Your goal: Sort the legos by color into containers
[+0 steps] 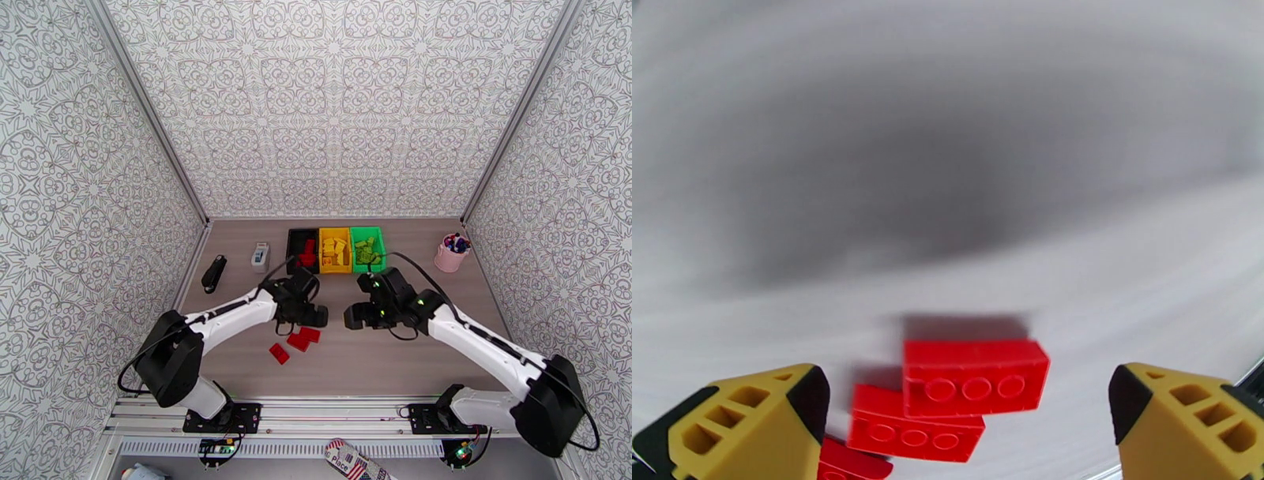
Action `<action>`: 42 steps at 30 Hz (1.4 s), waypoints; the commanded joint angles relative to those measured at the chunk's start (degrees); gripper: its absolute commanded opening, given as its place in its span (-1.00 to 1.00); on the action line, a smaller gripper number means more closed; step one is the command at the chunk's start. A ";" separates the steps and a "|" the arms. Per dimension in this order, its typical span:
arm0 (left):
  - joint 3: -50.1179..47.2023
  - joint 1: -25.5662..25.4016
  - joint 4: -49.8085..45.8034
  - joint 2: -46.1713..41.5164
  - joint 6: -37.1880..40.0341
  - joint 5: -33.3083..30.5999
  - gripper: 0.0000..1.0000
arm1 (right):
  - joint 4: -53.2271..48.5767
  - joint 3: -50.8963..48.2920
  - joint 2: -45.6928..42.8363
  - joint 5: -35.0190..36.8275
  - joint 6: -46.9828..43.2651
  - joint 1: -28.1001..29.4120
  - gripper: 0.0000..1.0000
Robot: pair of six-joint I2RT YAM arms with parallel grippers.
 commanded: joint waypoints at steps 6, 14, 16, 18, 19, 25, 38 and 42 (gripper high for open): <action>-0.24 -1.89 3.38 4.86 1.24 -1.63 0.99 | -0.86 -6.65 -7.31 1.84 3.27 -0.43 0.57; 1.04 -3.59 0.93 9.35 1.16 -4.34 0.87 | 0.02 -6.85 -7.39 1.58 4.01 -0.42 0.57; 1.15 -4.11 0.25 9.89 1.06 -5.27 0.84 | 0.28 -6.61 -7.05 1.33 4.07 -0.42 0.56; 1.48 -4.55 -0.39 10.51 0.91 -5.92 0.78 | 0.56 -6.50 -6.63 1.27 4.06 -0.43 0.56; 1.65 -4.79 -0.72 10.74 0.81 -6.29 0.78 | 0.64 -6.41 -6.54 1.20 4.07 -0.42 0.56; 2.59 -5.55 -1.89 11.10 0.15 -7.23 0.65 | 1.08 -6.22 -5.97 1.01 4.15 -0.43 0.55; 3.63 -5.62 -3.55 8.86 -1.15 -6.82 0.20 | 2.81 -5.17 -3.18 -0.29 3.89 -0.42 0.52; 4.72 -4.09 -4.48 7.67 -0.74 -6.35 0.20 | 3.75 -3.42 -1.15 -1.43 3.47 -0.38 0.52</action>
